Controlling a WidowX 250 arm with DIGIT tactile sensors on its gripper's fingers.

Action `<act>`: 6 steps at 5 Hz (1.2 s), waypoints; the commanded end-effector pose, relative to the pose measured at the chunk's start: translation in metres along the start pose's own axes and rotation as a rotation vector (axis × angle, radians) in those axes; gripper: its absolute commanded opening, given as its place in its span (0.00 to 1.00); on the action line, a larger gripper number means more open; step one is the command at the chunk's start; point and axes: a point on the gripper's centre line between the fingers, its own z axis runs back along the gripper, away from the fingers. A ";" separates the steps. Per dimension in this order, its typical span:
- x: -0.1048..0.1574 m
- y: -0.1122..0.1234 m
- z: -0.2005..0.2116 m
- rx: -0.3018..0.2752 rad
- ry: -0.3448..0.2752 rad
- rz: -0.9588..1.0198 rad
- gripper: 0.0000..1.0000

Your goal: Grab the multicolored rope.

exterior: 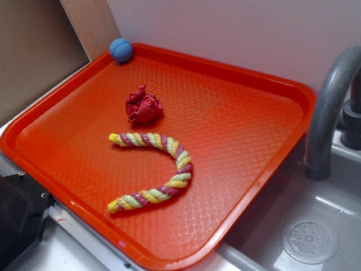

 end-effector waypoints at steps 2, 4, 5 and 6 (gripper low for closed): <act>0.028 -0.018 -0.014 0.039 -0.024 -0.257 1.00; 0.057 -0.035 -0.038 0.009 -0.132 -0.756 1.00; 0.070 -0.040 -0.065 -0.031 -0.162 -1.002 1.00; 0.082 -0.038 -0.117 -0.165 -0.138 -1.229 1.00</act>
